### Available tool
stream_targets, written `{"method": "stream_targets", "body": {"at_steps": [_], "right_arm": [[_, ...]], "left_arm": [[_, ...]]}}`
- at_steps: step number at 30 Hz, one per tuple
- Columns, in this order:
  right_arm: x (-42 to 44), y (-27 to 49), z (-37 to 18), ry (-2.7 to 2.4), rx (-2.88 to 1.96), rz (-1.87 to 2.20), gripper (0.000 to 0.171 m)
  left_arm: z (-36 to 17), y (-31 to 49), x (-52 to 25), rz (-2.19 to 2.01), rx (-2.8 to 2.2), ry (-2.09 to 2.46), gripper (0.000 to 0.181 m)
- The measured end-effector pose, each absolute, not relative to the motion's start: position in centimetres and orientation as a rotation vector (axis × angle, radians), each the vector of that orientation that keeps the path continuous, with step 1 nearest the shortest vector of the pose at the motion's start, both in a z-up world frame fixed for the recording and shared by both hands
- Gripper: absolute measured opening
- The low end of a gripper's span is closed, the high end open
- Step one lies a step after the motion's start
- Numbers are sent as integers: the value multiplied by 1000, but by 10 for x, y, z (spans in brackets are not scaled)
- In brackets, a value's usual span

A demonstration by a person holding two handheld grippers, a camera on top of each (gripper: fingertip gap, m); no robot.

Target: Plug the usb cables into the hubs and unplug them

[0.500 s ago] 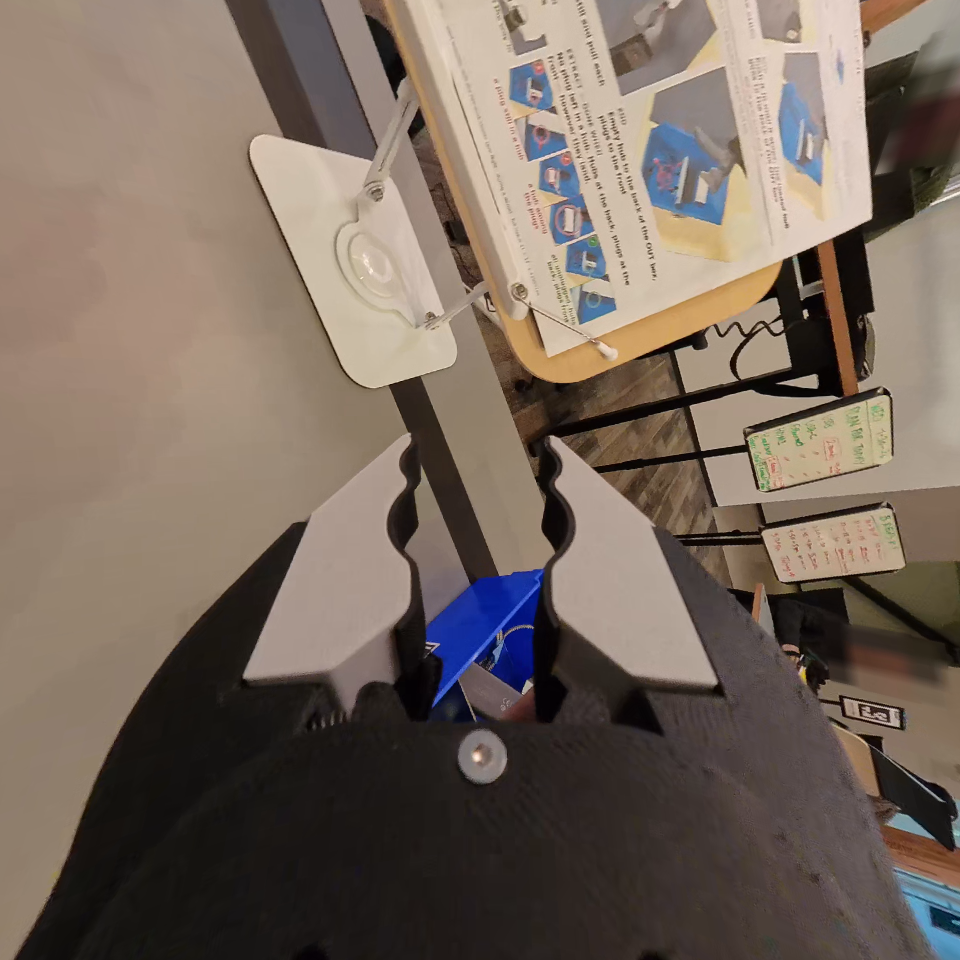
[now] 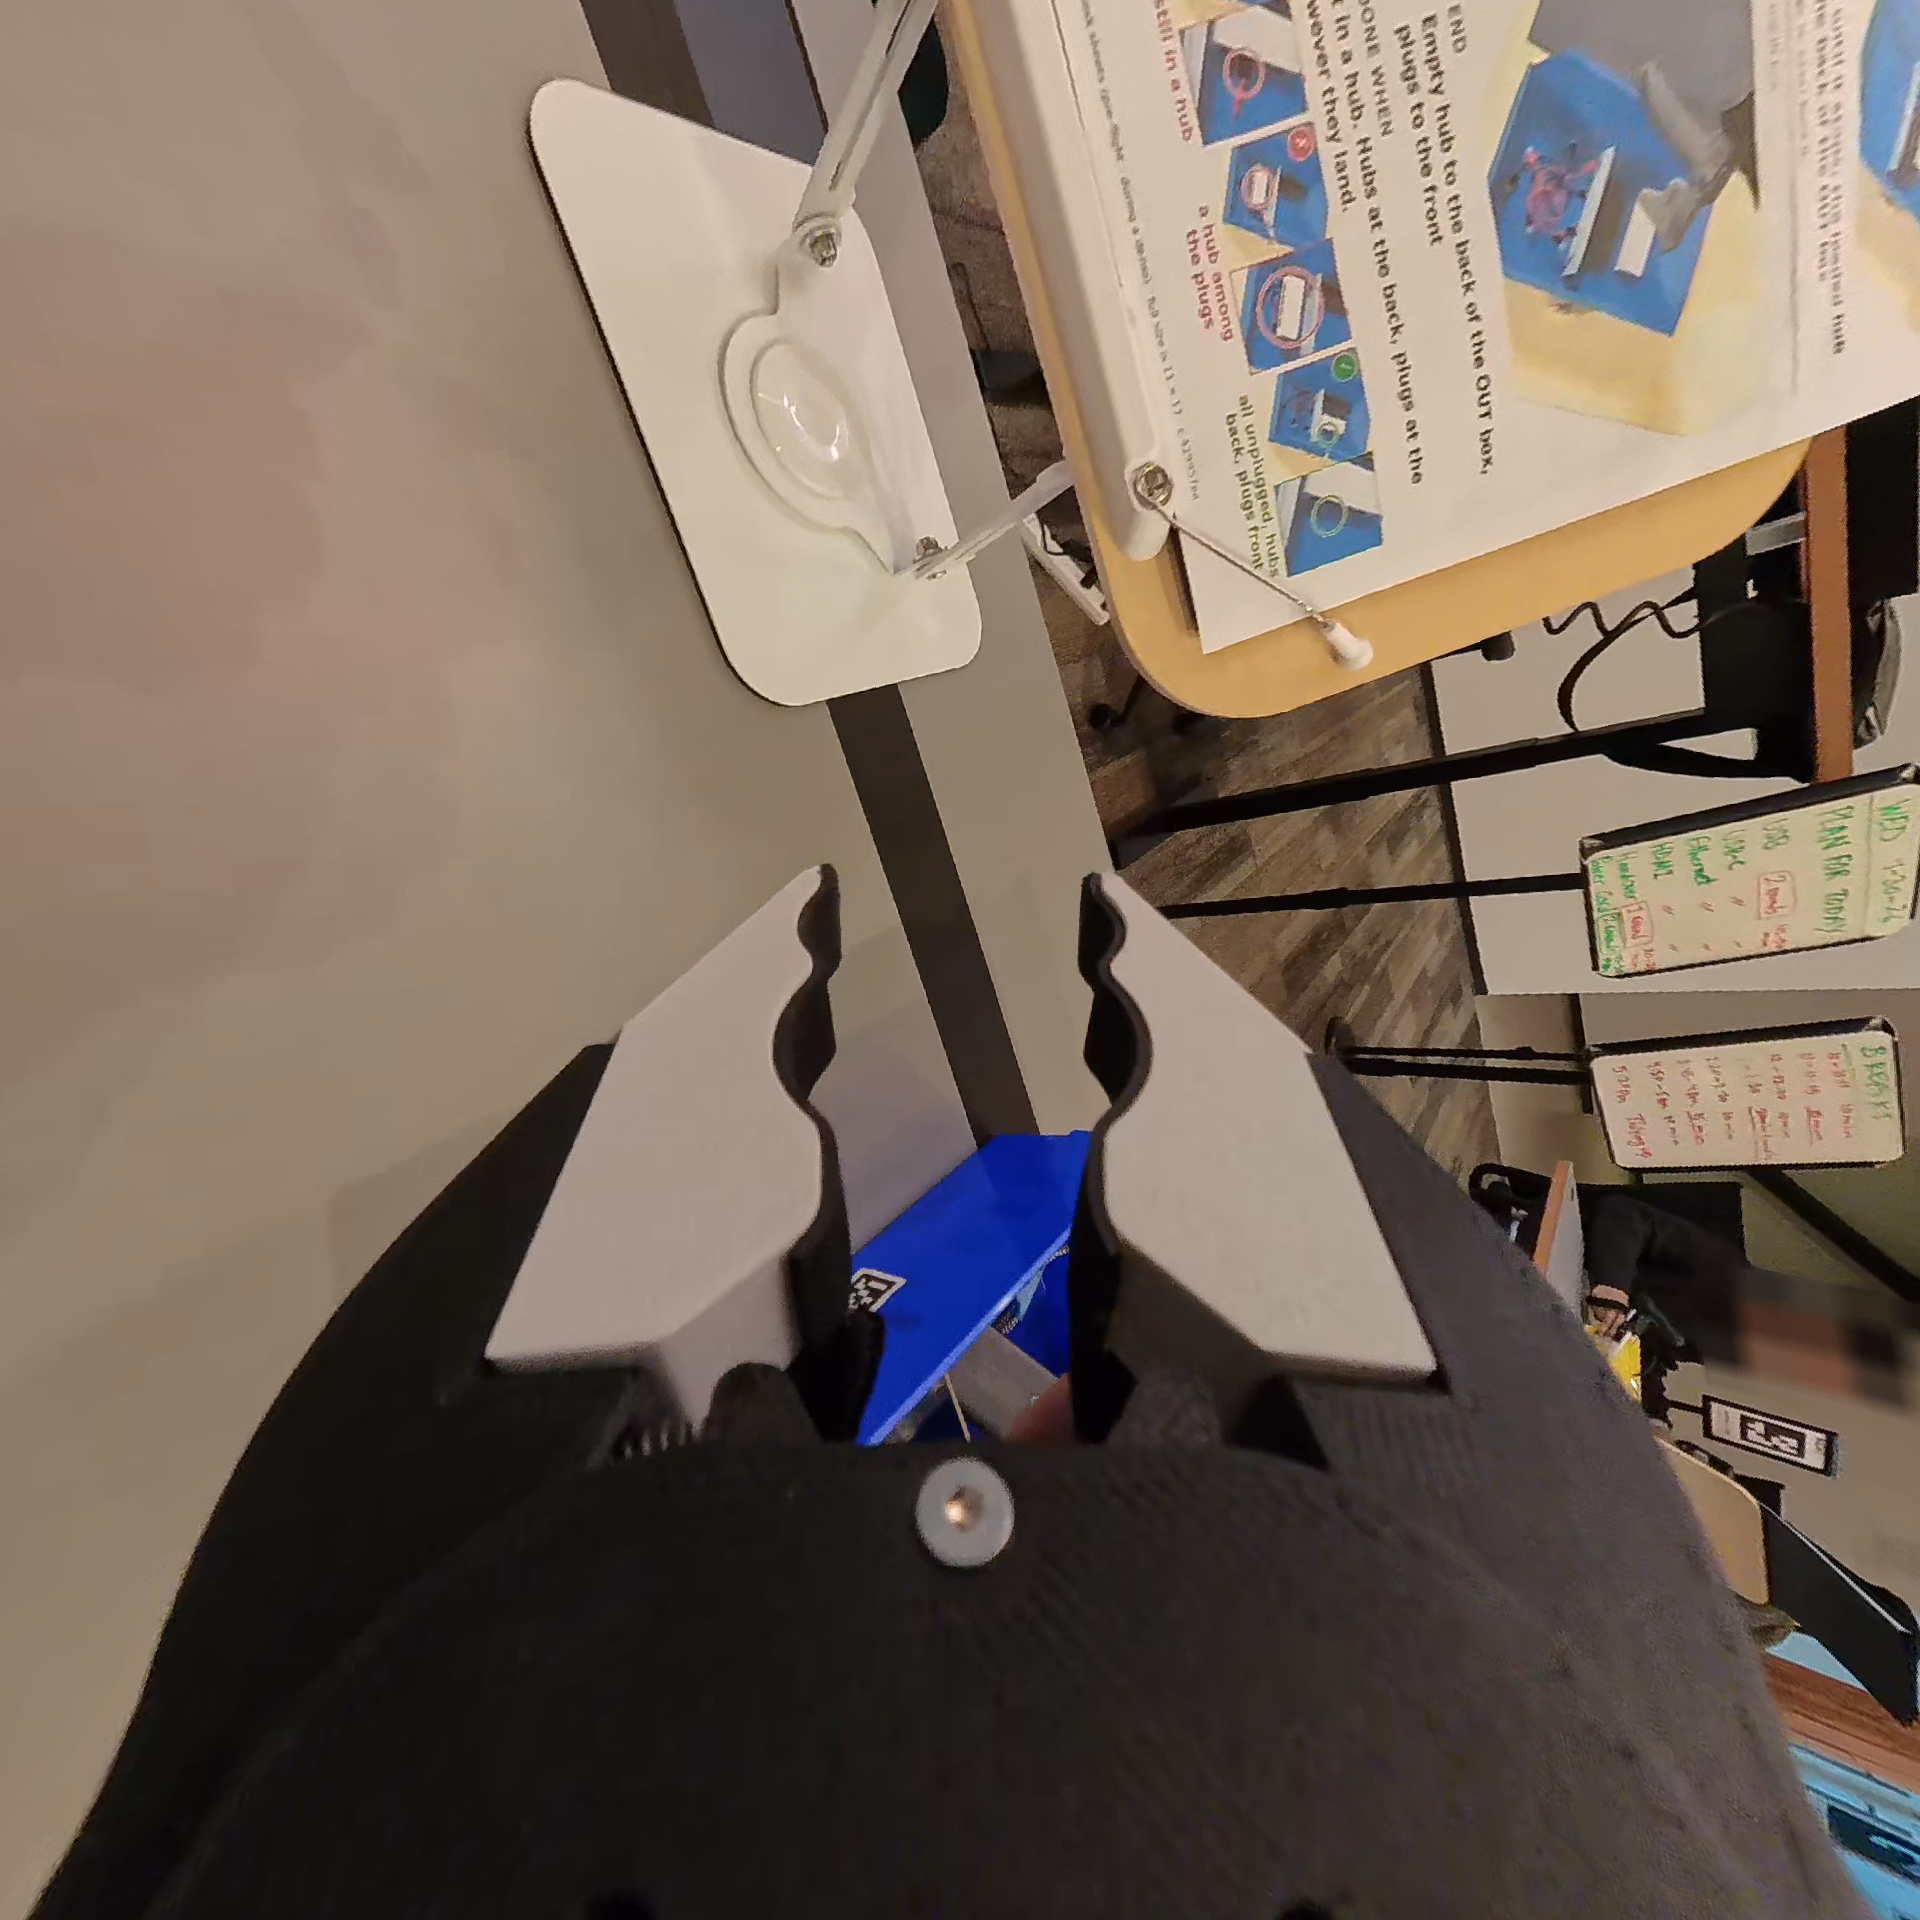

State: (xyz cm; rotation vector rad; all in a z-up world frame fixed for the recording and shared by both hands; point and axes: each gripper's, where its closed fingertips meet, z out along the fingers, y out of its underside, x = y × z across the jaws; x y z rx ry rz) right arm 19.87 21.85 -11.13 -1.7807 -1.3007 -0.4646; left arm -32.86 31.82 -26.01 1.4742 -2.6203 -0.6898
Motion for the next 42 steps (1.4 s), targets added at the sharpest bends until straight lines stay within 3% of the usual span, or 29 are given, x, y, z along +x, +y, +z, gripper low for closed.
{"method": "stream_targets", "body": {"at_steps": [5, 24, 29, 35, 42], "right_arm": [[197, 221, -121, -1328, -1793, -462, 44], [205, 221, -125, -1328, -1811, -447, 43], [205, 221, -127, -1332, -1815, -446, 43], [202, 220, -127, -1344, -1810, -446, 42], [206, 219, -122, -1325, -1804, -440, 41]], "left_arm": [[-285, 309, -327, -565, 1431, -2617, 69], [-291, 307, -314, -126, 1868, -2397, 58], [-298, 308, -311, -180, 1851, -2454, 69], [-296, 309, -309, -270, 1674, -2507, 56], [-285, 314, -304, -373, 1677, -2607, 55]]}}
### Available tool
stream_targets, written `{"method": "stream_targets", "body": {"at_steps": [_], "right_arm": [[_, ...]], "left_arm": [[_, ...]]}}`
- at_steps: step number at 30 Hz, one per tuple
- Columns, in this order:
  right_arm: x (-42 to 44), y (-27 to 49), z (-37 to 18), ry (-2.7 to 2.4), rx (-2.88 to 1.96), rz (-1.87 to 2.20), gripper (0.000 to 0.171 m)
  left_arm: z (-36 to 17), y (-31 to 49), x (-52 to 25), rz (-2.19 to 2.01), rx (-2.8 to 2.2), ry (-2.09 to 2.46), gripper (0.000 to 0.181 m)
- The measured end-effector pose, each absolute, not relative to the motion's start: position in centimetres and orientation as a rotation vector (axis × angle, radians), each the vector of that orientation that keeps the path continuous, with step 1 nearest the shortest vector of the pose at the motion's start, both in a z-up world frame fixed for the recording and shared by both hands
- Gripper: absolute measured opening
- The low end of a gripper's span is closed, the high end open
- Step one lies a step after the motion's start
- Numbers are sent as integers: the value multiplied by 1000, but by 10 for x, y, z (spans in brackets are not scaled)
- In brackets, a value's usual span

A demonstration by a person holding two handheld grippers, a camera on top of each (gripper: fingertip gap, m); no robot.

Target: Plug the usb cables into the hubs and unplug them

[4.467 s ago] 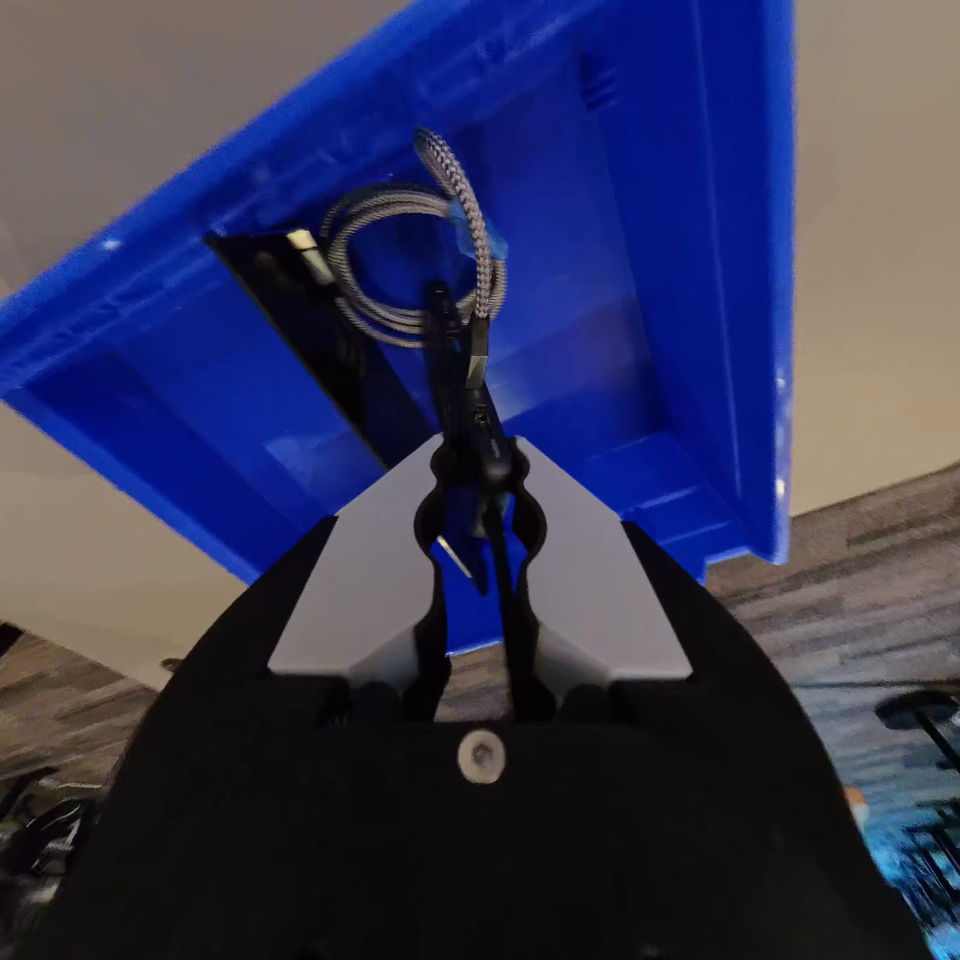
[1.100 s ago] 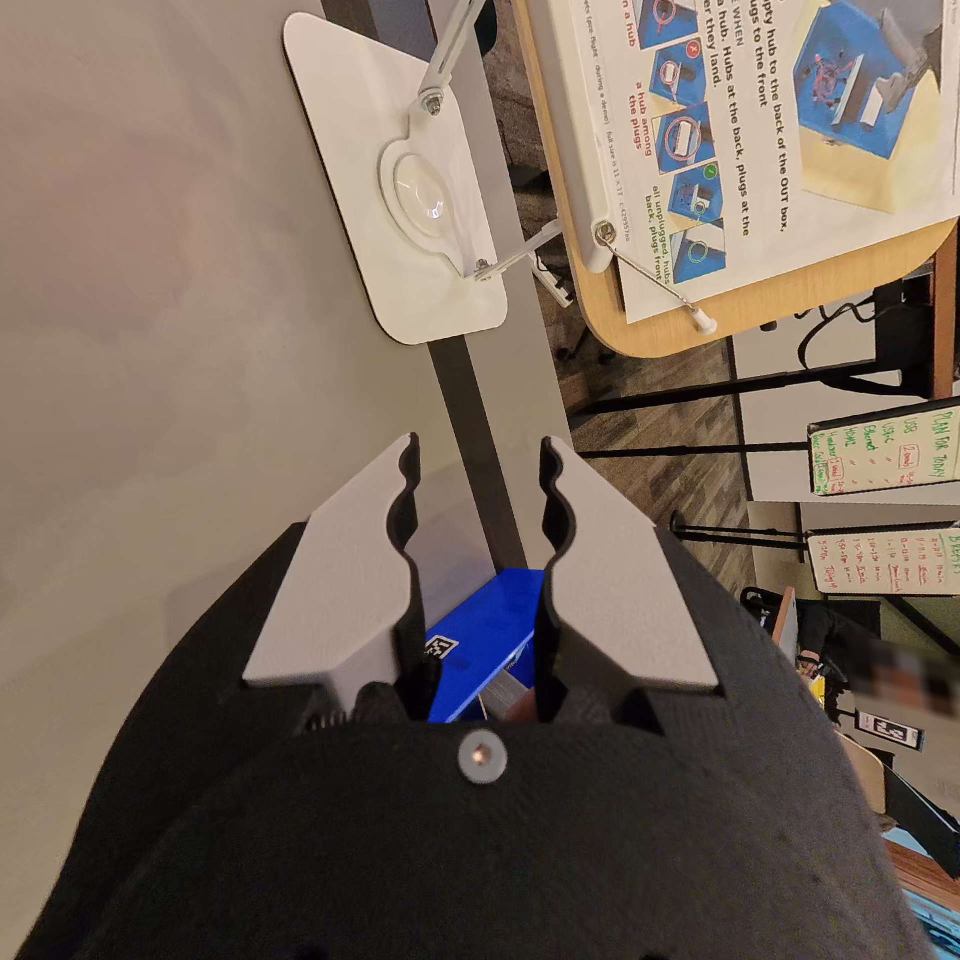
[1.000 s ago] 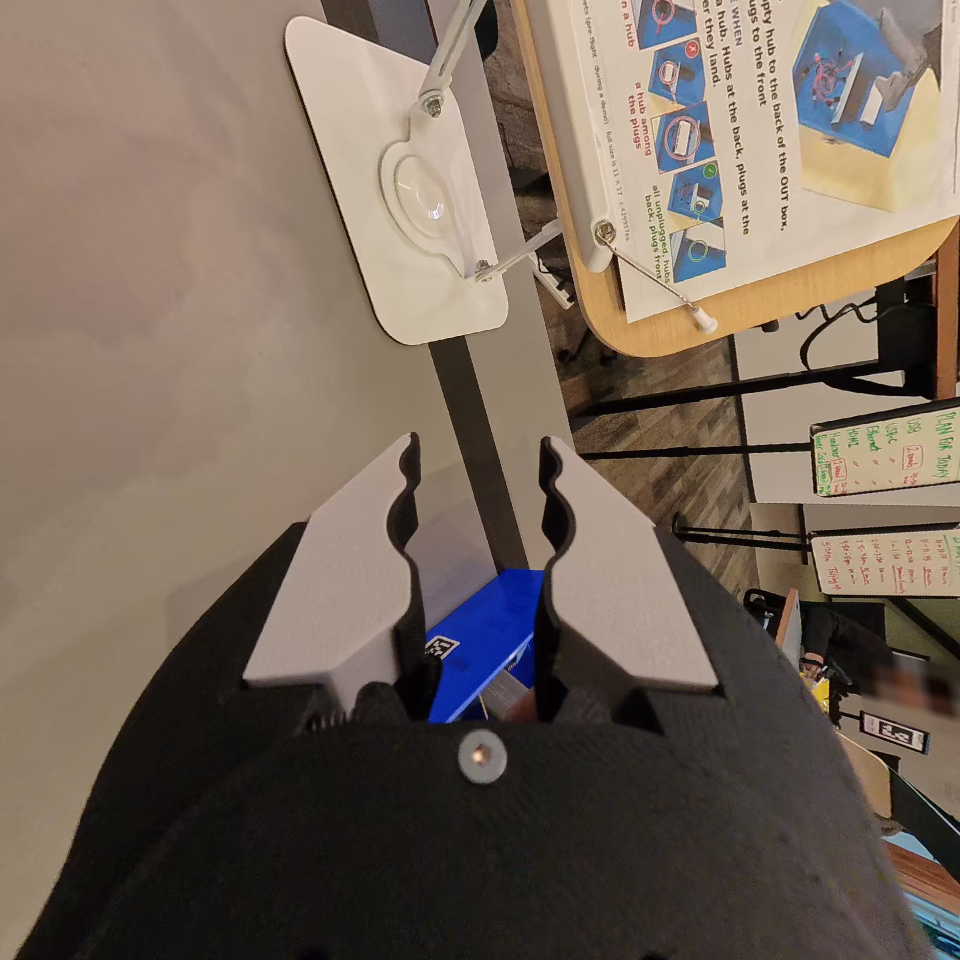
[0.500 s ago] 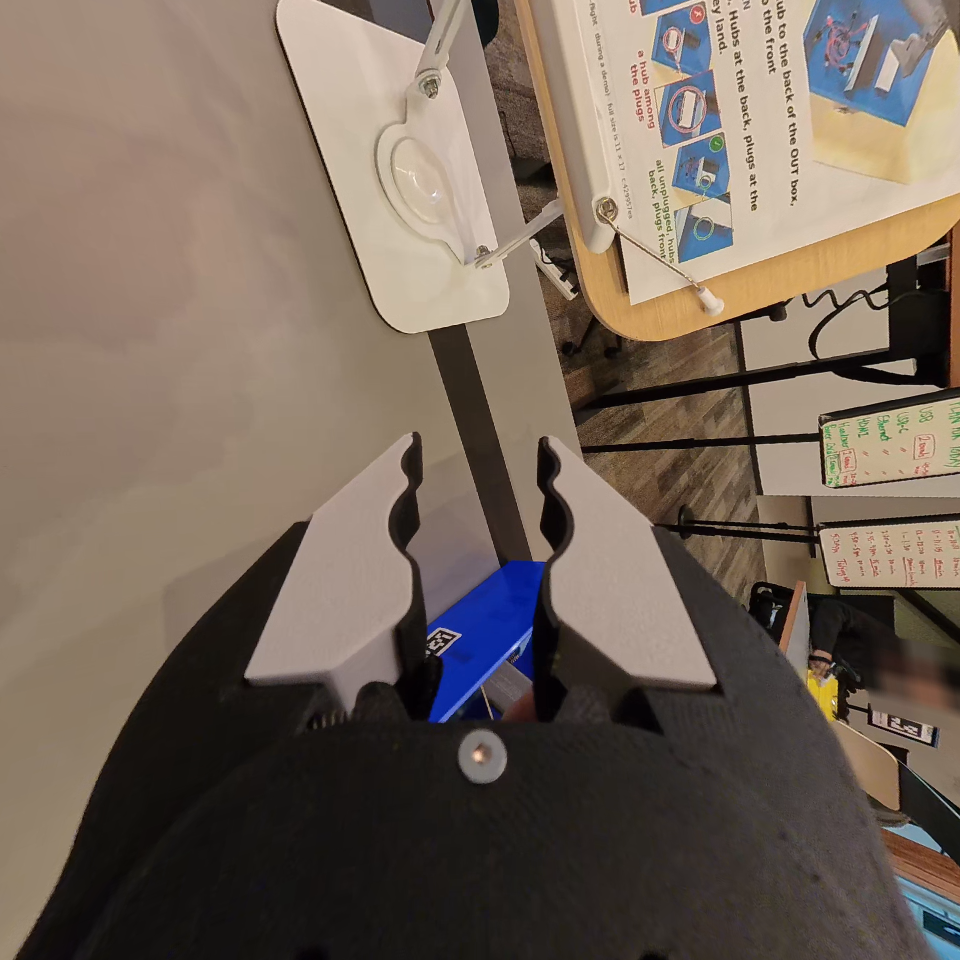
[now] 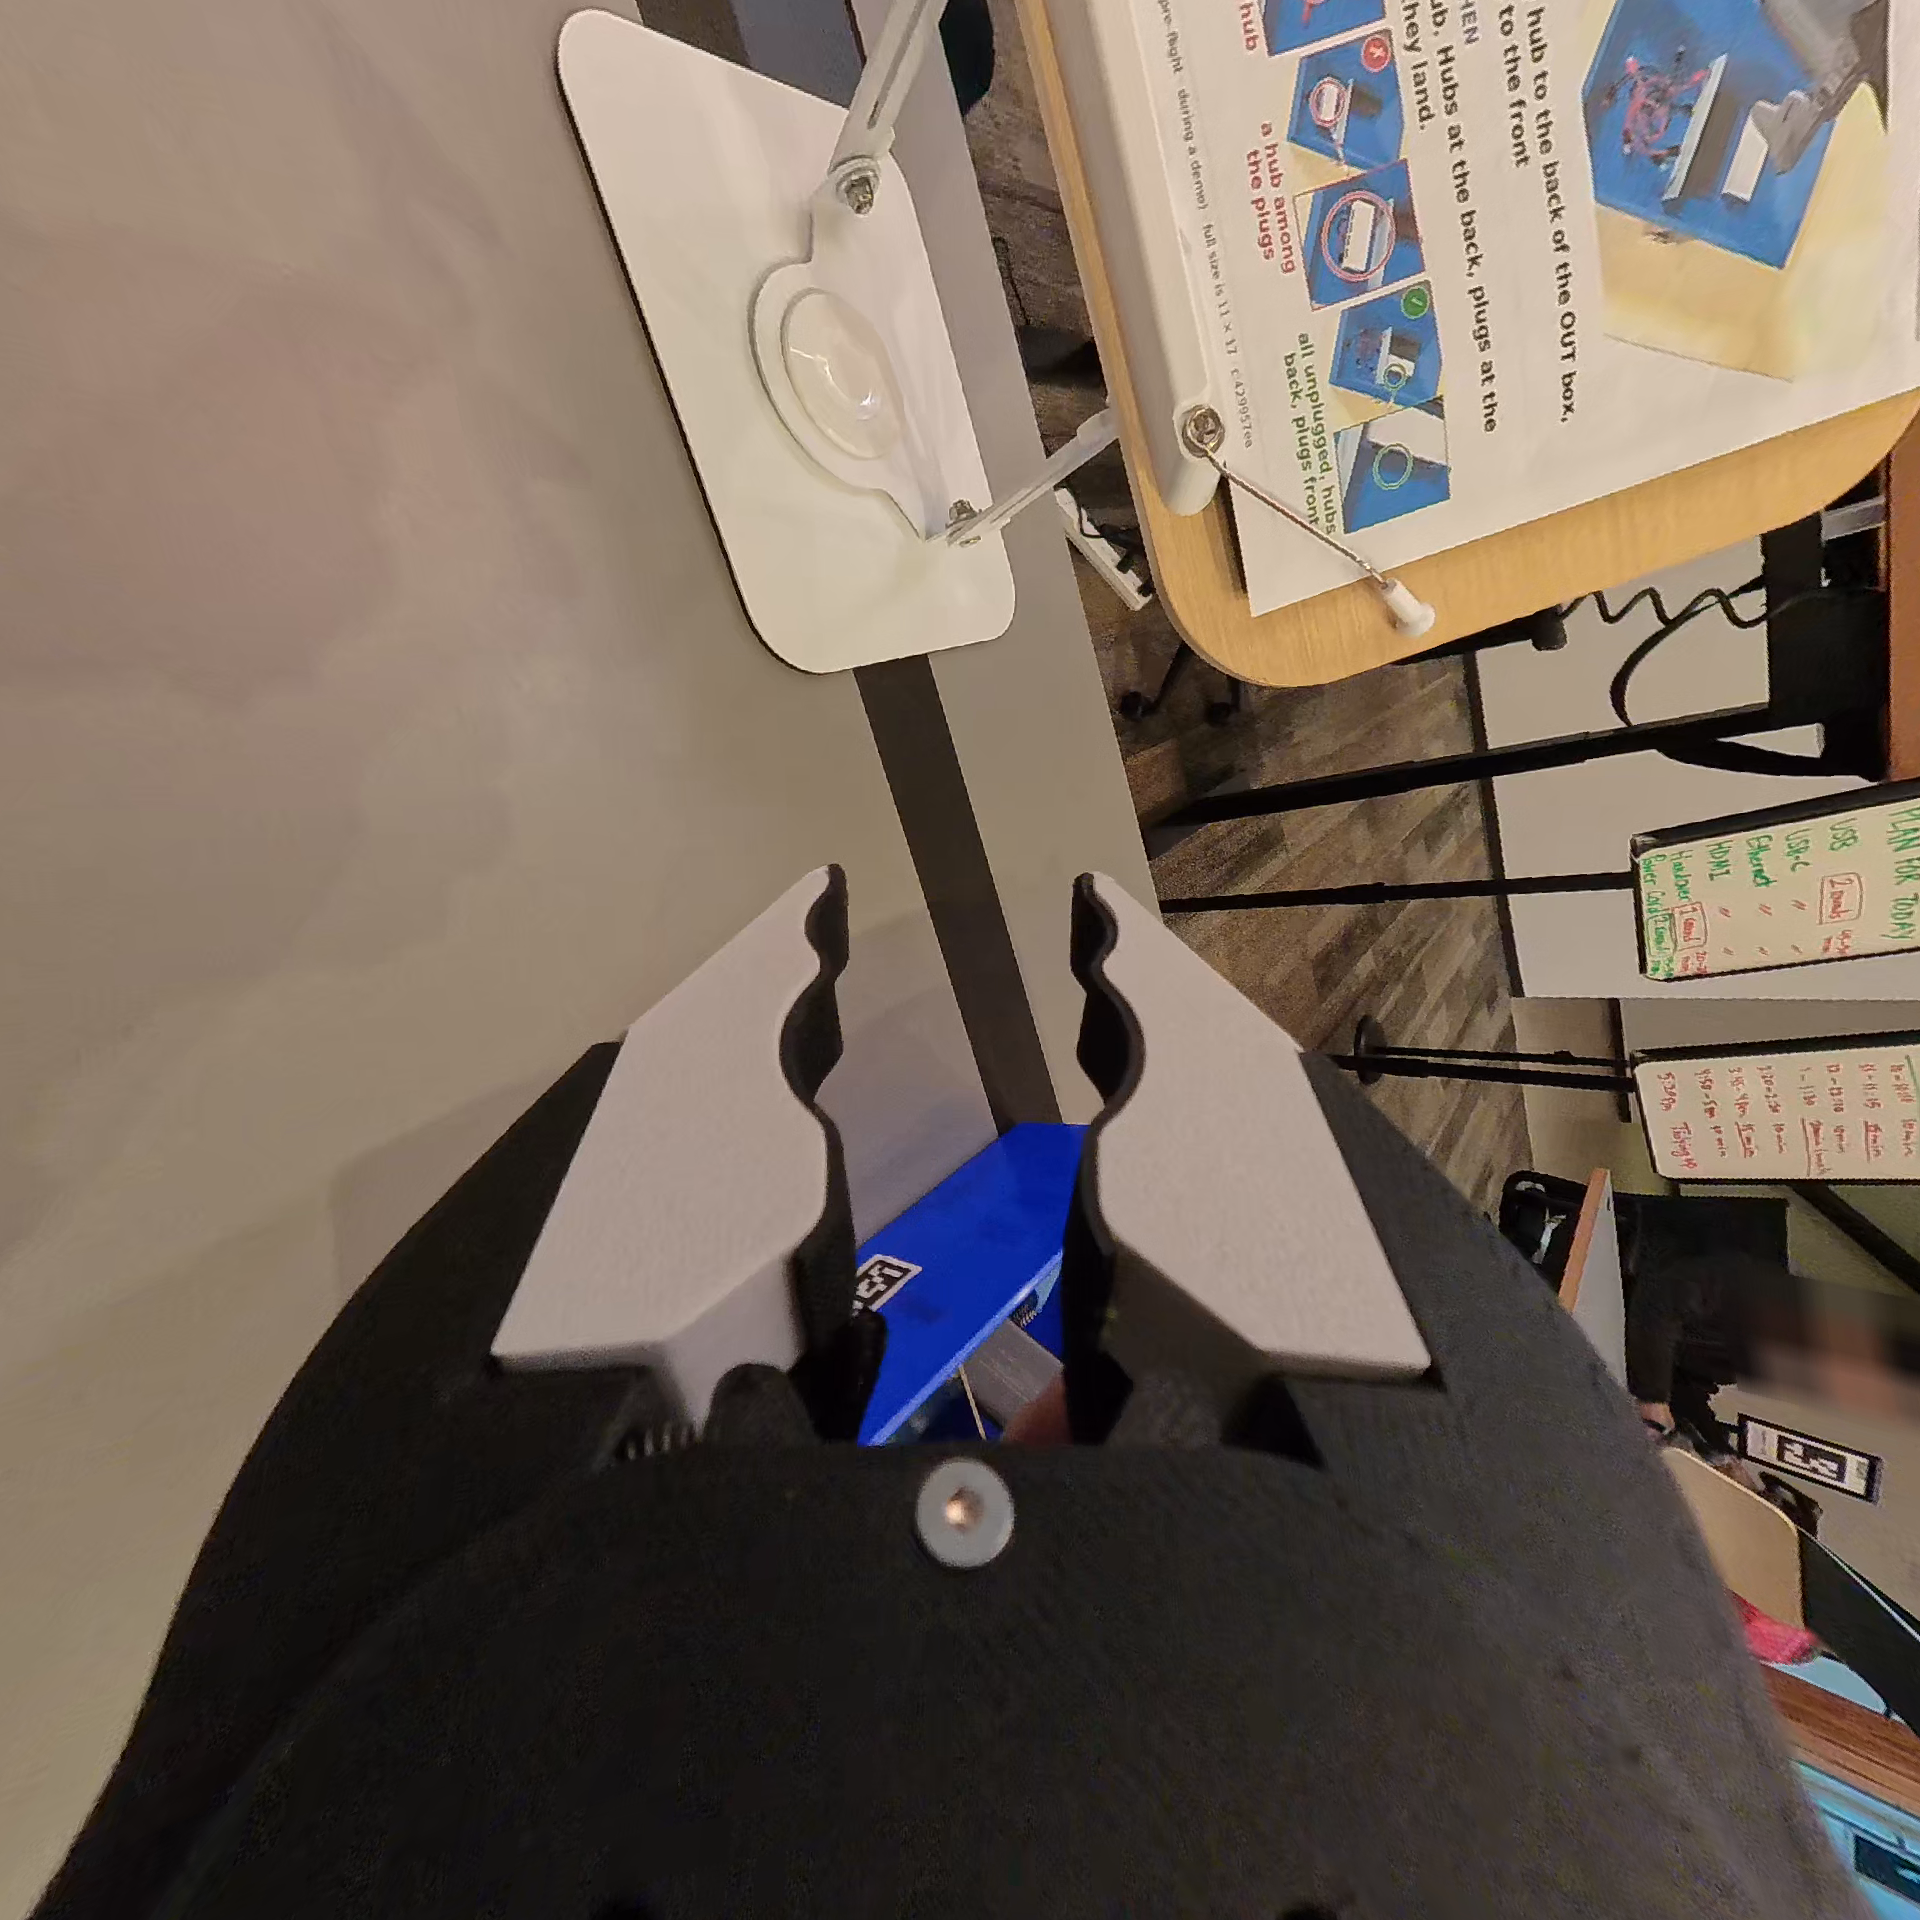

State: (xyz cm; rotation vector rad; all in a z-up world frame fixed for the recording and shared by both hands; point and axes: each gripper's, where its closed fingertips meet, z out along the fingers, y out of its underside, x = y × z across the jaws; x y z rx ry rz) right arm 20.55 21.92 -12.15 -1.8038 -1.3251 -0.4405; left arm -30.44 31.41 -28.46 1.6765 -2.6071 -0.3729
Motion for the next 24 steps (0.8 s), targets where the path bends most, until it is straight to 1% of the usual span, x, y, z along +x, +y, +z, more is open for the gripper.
{"method": "stream_targets", "body": {"at_steps": [11, 24], "right_arm": [[203, 217, -116, -1317, -1785, -430, 41], [200, 214, -107, -1302, -1756, -413, 41]], "left_arm": [[-241, 318, -299, -449, 1876, -2704, 55], [-205, 312, -283, -320, 2311, -2820, 55]]}}
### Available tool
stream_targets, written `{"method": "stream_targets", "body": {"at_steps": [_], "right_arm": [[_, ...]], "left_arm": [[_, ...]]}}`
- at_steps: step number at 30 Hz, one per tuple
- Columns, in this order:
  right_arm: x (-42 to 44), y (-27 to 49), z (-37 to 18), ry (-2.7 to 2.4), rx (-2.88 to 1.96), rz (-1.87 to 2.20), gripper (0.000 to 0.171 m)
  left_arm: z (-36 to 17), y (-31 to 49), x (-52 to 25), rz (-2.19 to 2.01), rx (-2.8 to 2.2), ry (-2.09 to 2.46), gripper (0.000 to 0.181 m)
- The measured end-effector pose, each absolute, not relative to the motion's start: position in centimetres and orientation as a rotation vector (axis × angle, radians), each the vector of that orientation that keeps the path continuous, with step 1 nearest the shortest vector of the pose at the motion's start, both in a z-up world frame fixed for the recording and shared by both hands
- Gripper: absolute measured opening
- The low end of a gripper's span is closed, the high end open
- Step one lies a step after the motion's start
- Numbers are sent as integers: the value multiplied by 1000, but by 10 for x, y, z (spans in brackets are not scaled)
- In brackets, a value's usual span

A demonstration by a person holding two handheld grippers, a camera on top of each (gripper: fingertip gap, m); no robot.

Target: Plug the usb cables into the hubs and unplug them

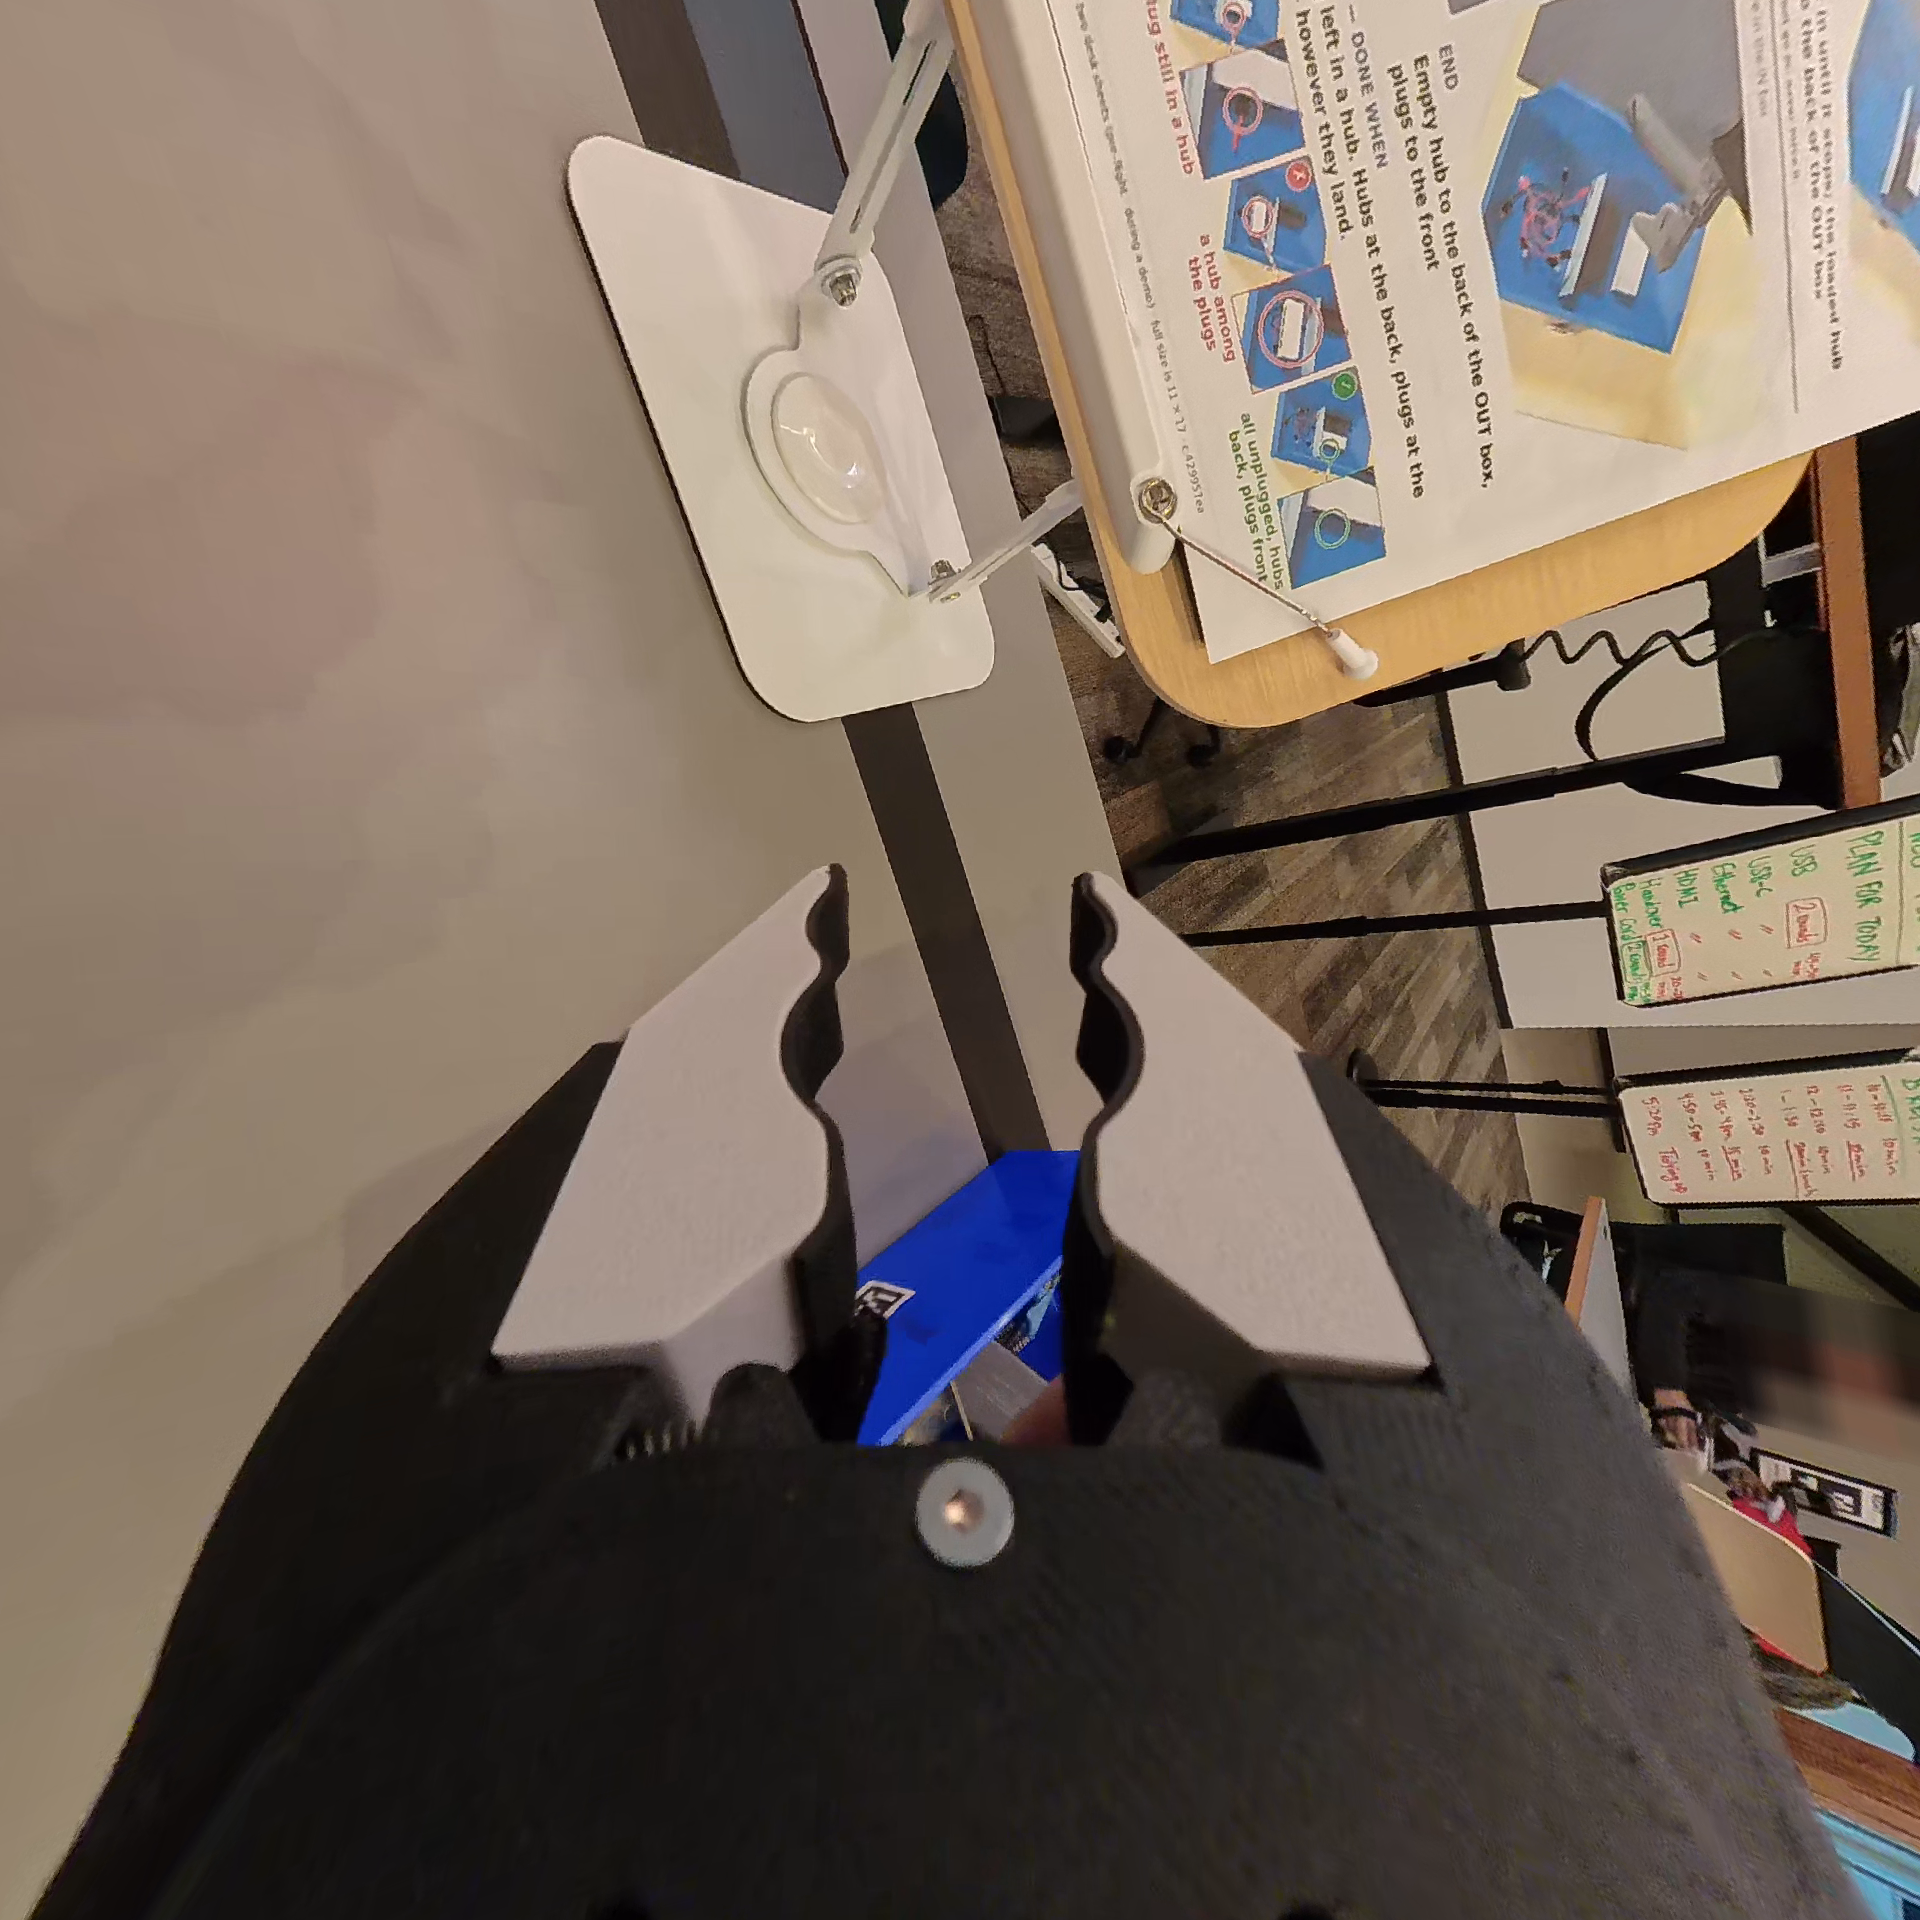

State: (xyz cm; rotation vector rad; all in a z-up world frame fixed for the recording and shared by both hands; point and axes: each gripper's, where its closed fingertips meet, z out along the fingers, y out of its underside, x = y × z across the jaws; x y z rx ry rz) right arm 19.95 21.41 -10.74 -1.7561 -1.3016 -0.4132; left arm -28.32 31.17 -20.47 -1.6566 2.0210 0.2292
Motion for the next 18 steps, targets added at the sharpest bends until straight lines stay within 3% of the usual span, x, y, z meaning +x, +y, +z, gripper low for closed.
{"method": "stream_targets", "body": {"at_steps": [18], "right_arm": [[180, 203, -78, -1251, -1650, -342, 41]], "left_arm": [[-117, 267, -215, -175, -1449, 1573, 55]]}}
